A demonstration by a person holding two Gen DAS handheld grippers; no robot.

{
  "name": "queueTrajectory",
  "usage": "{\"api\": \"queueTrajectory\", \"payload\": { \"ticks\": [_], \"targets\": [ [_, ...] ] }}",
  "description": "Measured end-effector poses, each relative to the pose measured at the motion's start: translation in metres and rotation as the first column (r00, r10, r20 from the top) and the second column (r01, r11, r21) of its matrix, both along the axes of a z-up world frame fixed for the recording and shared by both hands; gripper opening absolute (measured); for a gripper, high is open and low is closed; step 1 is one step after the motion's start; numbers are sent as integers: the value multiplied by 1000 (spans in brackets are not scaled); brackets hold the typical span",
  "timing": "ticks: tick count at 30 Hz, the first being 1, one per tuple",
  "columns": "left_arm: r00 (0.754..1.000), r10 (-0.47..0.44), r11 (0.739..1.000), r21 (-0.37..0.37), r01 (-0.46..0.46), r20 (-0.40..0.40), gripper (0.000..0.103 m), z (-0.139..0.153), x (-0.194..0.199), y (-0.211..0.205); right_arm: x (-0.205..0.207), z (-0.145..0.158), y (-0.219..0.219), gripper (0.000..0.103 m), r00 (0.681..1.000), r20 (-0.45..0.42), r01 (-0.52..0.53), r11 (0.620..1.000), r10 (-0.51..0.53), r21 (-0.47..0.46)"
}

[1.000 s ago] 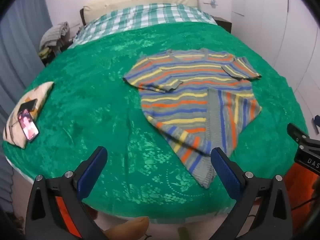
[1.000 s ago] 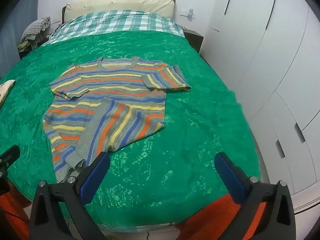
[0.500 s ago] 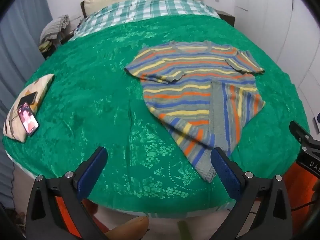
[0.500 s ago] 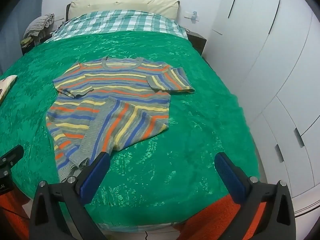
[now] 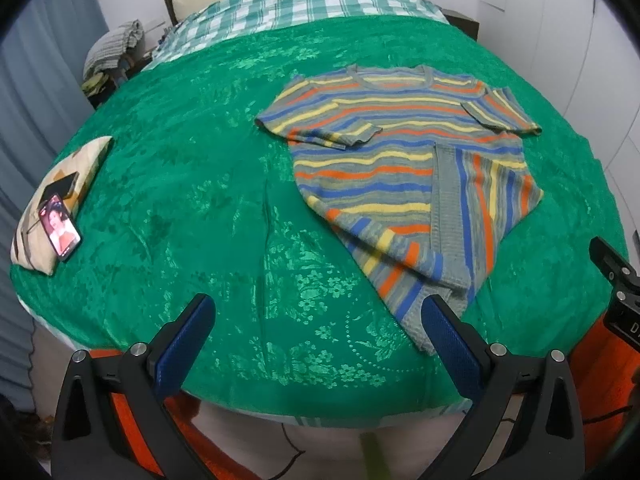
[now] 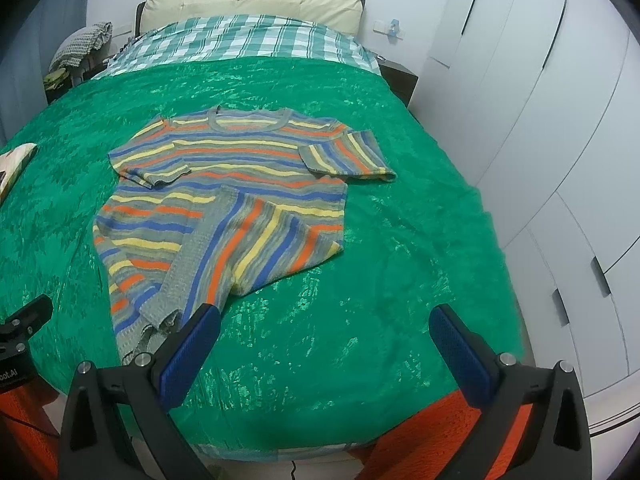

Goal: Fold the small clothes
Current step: 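Move both grippers toward the ribbed hem of the striped sweater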

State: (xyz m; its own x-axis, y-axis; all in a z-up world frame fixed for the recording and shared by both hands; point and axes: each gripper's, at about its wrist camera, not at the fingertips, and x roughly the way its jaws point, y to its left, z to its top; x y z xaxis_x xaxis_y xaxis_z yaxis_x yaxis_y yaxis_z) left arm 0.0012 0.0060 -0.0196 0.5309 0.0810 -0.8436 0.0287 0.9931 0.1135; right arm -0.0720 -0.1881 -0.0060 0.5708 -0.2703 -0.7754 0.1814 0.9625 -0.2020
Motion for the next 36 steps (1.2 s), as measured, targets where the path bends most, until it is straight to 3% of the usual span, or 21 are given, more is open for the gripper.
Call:
{"api": "queueTrajectory", "payload": {
  "ticks": [26, 30, 36],
  "targets": [
    [999, 35, 998, 53, -34, -27, 103, -10, 4, 4, 2, -17, 2, 103, 999, -34, -9, 999, 10, 43],
    [997, 38, 998, -49, -42, -70, 103, -15, 7, 11, 2, -20, 1, 103, 999, -38, -8, 999, 9, 47],
    [990, 22, 964, -258, -58, -141, 103, -25, 16, 20, 2, -23, -4, 103, 999, -42, 4, 998, -2, 56]
  ]
}}
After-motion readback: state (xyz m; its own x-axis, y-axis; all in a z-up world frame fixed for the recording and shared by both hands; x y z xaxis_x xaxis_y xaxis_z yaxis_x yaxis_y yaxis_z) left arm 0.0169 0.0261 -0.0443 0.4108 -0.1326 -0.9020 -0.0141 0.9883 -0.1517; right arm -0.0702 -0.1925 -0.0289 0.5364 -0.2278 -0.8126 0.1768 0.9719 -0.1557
